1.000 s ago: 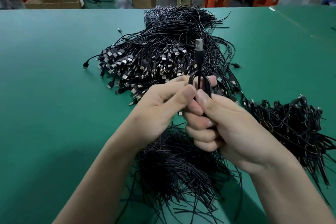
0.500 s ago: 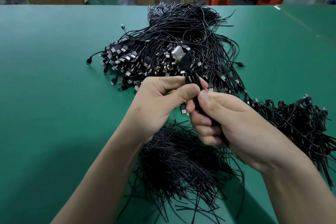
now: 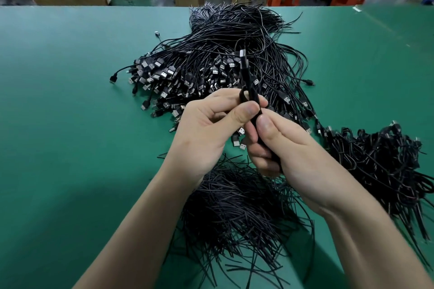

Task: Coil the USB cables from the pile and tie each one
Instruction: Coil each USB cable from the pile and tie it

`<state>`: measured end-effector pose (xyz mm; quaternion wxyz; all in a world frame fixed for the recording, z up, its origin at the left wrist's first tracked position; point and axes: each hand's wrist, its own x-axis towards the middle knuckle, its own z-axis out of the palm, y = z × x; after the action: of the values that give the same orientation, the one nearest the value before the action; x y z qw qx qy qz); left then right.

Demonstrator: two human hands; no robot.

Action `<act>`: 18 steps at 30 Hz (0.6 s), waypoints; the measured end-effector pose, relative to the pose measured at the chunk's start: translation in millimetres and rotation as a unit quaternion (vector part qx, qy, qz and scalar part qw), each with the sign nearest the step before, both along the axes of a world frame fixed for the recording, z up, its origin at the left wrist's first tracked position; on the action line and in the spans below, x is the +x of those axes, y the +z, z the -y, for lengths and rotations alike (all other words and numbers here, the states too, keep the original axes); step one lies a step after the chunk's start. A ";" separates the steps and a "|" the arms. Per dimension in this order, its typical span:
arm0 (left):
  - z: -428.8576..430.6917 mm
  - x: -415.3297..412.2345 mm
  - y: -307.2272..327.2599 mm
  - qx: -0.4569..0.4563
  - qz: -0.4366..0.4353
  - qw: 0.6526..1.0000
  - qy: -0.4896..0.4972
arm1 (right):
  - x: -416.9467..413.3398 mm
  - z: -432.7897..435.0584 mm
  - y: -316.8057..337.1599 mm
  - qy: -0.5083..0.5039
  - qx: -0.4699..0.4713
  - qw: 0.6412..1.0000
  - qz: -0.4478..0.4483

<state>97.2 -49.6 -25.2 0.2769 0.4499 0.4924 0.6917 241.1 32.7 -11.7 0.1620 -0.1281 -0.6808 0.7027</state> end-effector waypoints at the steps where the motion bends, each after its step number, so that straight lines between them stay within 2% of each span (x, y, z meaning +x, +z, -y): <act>1: 0.1 -2.7 -0.6 -0.005 -0.028 1.000 0.013 | -1.8 0.5 -0.3 -0.021 0.019 1.000 -0.004; 3: 2.7 -9.9 0.5 -0.051 -0.093 0.994 0.033 | -3.9 -0.6 -1.1 -0.067 0.066 0.996 -0.004; 5: 6.3 -17.4 1.1 -0.171 -0.197 0.963 0.062 | -3.2 -4.1 -1.2 -0.114 0.141 0.983 0.021; 6: 7.7 -20.3 -0.3 -0.259 -0.271 0.924 0.073 | -2.3 -5.7 -1.3 -0.135 0.174 0.975 0.036; 8: 9.7 -23.4 -4.5 -0.421 -0.406 0.808 0.069 | -1.2 -6.5 -2.0 -0.165 0.211 0.962 0.052; 9: 10.1 -23.3 -6.3 -0.467 -0.440 0.764 0.062 | -1.5 -5.7 -2.6 -0.176 0.222 0.957 0.057; 10: 10.3 -22.3 -7.8 -0.494 -0.454 0.740 0.057 | -2.4 -4.6 -3.4 -0.185 0.230 0.953 0.061; 12: 9.4 -20.7 -10.2 -0.516 -0.454 0.724 0.052 | -3.8 -3.5 -5.1 -0.198 0.240 0.948 0.065; 18: 9.7 -21.1 -11.4 -0.501 -0.461 0.729 0.070 | -4.4 -6.1 -4.9 -0.216 0.250 0.941 0.068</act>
<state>76.0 -59.3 -36.6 0.1517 0.4733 0.8649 0.0698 236.7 38.8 -16.5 0.2901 -0.2746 -0.8002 0.4473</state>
